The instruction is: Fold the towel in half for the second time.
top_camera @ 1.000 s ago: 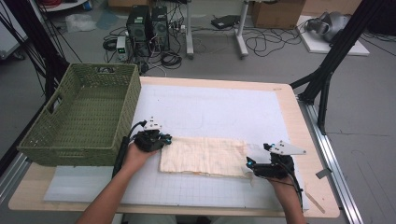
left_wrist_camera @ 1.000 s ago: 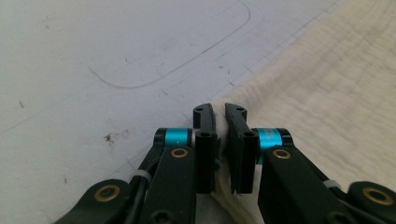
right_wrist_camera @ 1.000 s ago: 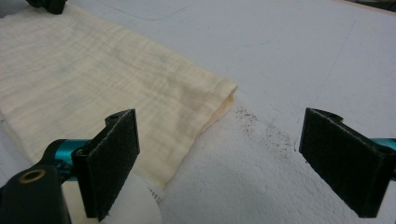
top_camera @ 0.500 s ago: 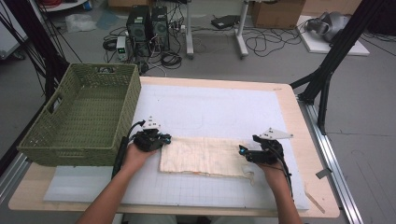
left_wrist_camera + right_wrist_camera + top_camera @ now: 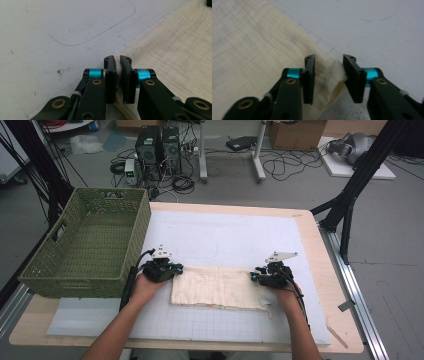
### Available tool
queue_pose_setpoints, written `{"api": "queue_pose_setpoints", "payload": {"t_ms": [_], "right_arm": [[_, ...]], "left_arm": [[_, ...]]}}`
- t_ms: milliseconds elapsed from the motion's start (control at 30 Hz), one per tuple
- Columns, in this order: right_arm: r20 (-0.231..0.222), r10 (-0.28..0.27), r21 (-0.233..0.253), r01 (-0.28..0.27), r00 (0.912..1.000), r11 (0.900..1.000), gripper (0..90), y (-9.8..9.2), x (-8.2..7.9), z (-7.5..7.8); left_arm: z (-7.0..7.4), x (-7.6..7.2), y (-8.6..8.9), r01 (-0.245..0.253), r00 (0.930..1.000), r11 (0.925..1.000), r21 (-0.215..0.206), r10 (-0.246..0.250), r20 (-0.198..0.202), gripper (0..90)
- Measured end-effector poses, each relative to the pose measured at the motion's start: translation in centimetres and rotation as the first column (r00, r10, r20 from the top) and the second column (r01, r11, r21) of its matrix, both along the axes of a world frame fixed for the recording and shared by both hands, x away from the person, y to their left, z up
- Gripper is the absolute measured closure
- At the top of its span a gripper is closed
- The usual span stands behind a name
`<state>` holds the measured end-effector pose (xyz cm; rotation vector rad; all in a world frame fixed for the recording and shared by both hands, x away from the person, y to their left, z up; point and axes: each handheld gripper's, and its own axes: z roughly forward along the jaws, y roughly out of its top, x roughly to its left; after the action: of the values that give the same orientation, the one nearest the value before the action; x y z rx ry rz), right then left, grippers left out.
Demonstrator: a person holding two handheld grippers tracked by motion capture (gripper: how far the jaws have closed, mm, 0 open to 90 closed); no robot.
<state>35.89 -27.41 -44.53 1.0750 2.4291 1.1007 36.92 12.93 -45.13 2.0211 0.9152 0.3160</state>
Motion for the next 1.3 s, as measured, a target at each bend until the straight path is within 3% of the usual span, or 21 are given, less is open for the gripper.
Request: {"api": "queue_pose_setpoints", "payload": {"t_ms": [100, 167, 233, 367, 500, 633, 1000, 1300], "right_arm": [[-0.004, 0.038, -0.002, -0.038, 0.9993, 0.999, 83.6, 0.2, -0.1, 0.0], [0.017, 0.056, -0.032, -0.055, 0.9983, 0.998, 84.8, 0.5, -0.3, 0.2], [0.042, 0.054, -0.057, -0.051, 0.9977, 0.997, 85.3, 0.5, -0.3, 0.3], [0.103, 0.019, -0.059, -0.013, 0.9944, 0.998, 85.4, 0.5, -0.3, 0.7], [0.133, 0.014, -0.076, -0.004, 0.991, 0.997, 84.8, 0.7, -0.5, 0.9], [0.148, 0.004, -0.057, 0.004, 0.989, 0.998, 84.4, 0.6, -1.0, 1.1], [0.205, 0.027, -0.026, -0.022, 0.9783, 0.999, 84.2, 0.1, -3.6, 2.2], [0.23, 0.063, -0.026, -0.059, 0.9712, 0.998, 83.9, 0.1, -5.5, 2.4]], "left_arm": [[0.0, 0.0, 0.0, 0.0, 1.0, 1.0, 0.003, 0.0, 0.003, 83.5], [0.1, -0.1, 0.1, -0.024, 0.9997, 0.9997, -0.005, 0.024, 0.009, 84.5], [0.3, 0.0, 0.4, -0.05, 0.9984, 0.9979, -0.04, 0.051, 0.026, 85.2], [1.0, 0.0, 0.8, -0.077, 0.994, 0.9913, -0.107, 0.085, 0.069, 85.6], [1.3, -0.3, 0.9, -0.057, 0.9953, 0.9933, -0.1, 0.065, 0.072, 85.5], [1.7, -0.8, 0.9, -0.03, 0.9951, 0.9946, -0.1, 0.04, 0.091, 85.2], [2.7, -3.0, 1.0, 0.02, 0.9885, 0.9949, -0.099, -0.005, 0.151, 84.8], [2.4, -4.6, 1.4, 0.05, 0.986, 0.9949, -0.087, -0.036, 0.163, 84.2]]}}
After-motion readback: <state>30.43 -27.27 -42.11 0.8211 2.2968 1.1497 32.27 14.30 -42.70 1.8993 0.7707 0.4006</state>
